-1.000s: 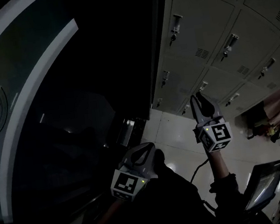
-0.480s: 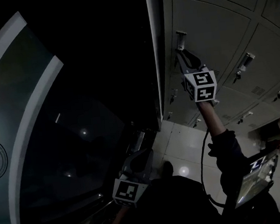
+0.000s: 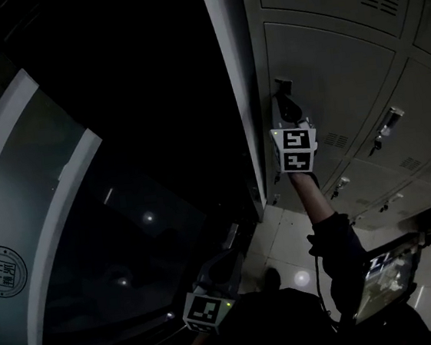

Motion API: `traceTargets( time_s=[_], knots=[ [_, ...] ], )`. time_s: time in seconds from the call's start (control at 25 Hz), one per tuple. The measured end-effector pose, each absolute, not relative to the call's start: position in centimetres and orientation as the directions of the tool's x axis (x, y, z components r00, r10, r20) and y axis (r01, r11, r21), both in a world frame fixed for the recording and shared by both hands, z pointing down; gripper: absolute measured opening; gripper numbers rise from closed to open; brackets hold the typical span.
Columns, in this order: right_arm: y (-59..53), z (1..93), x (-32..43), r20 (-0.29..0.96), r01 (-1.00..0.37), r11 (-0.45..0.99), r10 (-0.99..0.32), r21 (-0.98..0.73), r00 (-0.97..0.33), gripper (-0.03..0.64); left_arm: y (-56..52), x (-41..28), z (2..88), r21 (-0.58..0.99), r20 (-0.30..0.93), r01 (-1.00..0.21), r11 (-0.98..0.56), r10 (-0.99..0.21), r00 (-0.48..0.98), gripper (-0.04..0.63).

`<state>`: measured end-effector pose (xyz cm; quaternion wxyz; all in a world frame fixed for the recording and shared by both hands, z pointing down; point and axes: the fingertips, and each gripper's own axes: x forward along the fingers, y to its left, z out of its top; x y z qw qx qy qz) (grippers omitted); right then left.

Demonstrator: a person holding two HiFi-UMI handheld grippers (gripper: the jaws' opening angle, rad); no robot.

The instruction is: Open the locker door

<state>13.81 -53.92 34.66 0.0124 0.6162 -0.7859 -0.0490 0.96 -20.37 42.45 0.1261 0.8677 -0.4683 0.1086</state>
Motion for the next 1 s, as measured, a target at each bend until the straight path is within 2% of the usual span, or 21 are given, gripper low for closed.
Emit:
traceTargets(
  time_s=[0.36,0.76,1.0],
  knots=[
    [-52.2,34.3,13.4,-0.064,-0.948,0.315,-0.946,0.039,-0.317,0.014,-19.3,2.0,42.7,0.104,0.340,-0.821,-0.561,-0.756,0.559,0.011],
    [-36.6,34.4,13.9,-0.174,-0.891,0.453,-0.877,0.008,-0.448,0.023,-16.4,2.6,42.6,0.120,0.287,-0.772,-0.624,-0.723,0.629,0.011],
    [-27.7,33.5,19.8,-0.206,-0.925,0.380,-0.905,0.007,-0.373,0.006,-15.4,5.3,41.8,0.113,0.245,-0.674,-0.730,-0.637,0.731,0.011]
  ],
)
